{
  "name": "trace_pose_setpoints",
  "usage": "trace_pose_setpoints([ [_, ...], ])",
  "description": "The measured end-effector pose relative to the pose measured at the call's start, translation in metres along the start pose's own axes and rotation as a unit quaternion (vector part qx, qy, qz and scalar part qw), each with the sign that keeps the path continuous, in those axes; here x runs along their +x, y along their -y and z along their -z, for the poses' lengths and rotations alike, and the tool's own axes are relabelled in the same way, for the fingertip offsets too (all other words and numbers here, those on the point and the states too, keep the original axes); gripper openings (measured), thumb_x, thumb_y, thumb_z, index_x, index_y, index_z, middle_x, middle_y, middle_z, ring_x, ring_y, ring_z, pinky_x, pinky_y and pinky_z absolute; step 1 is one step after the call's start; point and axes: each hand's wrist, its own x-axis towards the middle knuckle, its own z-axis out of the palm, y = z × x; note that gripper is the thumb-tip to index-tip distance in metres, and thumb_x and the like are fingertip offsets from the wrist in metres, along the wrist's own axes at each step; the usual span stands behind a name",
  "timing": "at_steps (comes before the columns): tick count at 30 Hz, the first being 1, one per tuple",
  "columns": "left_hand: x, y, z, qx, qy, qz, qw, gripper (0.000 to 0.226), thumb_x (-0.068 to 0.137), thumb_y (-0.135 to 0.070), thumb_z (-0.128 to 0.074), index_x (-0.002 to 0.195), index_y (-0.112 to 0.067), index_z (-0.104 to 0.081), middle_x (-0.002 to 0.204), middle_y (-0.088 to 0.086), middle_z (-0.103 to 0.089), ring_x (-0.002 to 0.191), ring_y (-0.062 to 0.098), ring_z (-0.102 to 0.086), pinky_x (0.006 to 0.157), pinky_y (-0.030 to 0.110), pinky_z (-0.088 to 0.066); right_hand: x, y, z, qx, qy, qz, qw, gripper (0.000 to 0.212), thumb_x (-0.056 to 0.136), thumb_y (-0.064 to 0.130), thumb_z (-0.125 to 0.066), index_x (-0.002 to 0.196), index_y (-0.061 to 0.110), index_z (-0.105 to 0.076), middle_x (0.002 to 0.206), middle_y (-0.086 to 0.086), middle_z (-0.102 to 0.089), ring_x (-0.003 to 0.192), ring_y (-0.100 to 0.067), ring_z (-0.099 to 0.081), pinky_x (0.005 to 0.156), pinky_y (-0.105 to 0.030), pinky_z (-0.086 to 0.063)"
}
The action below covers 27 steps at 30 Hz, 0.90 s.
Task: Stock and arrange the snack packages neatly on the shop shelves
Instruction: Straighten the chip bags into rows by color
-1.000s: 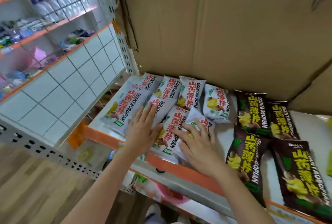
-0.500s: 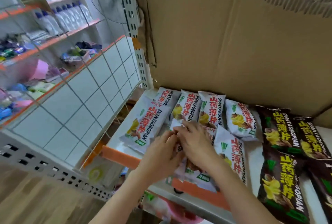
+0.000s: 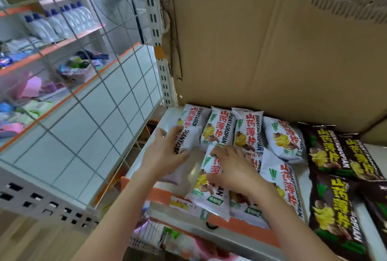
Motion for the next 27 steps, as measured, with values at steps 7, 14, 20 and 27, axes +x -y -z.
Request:
trace_pose_setpoints([
  [7, -0.017, 0.011, 0.003, 0.087, 0.134, -0.002, 0.987, 0.068, 0.079, -0.067, -0.049, 0.135, -0.031, -0.033, 0.146, 0.006, -0.015, 0.133, 0.028, -0.026, 0.102, 0.041, -0.035, 0.008, -0.007, 0.024, -0.004, 0.016, -0.018, 1.0, 0.056, 0.082, 0.063, -0.048, 0.128, 0.031, -0.042, 0.132, -0.002, -0.041, 0.126, -0.023, -0.034, 0.103, -0.044, -0.025],
  [14, 0.095, -0.025, -0.02, 0.033, 0.056, 0.047, 0.997, 0.075, 0.081, -0.056, -0.054, 0.139, -0.018, -0.025, 0.145, 0.021, -0.02, 0.133, 0.04, -0.023, 0.102, 0.052, -0.031, 0.097, -0.004, 0.035, 0.041, -0.05, -0.139, 0.988, 0.068, 0.091, 0.048, -0.045, 0.142, 0.009, -0.021, 0.124, -0.02, -0.052, 0.105, -0.034, -0.055, 0.074, -0.035, -0.045],
  [20, 0.124, -0.022, -0.039, 0.035, 0.072, 0.046, 0.996, 0.075, 0.081, -0.054, -0.056, 0.139, -0.02, -0.023, 0.137, 0.023, -0.027, 0.129, 0.039, -0.025, 0.096, 0.05, -0.035, 0.127, 0.0, 0.015, 0.05, -0.052, -0.223, 0.972, 0.082, 0.081, 0.053, -0.058, 0.142, 0.021, -0.013, 0.144, -0.026, -0.013, 0.13, -0.045, -0.02, 0.099, -0.05, -0.032],
  [27, 0.116, -0.019, -0.008, -0.084, -0.063, -0.011, 0.994, 0.064, 0.078, -0.039, -0.059, 0.133, -0.021, -0.031, 0.125, 0.025, -0.04, 0.114, 0.043, -0.044, 0.079, 0.038, -0.039, 0.123, 0.013, 0.037, 0.329, -0.257, -0.183, 0.89, 0.057, 0.081, 0.017, -0.064, 0.133, 0.026, -0.04, 0.139, -0.014, -0.025, 0.114, -0.032, -0.044, 0.083, -0.026, -0.036],
])
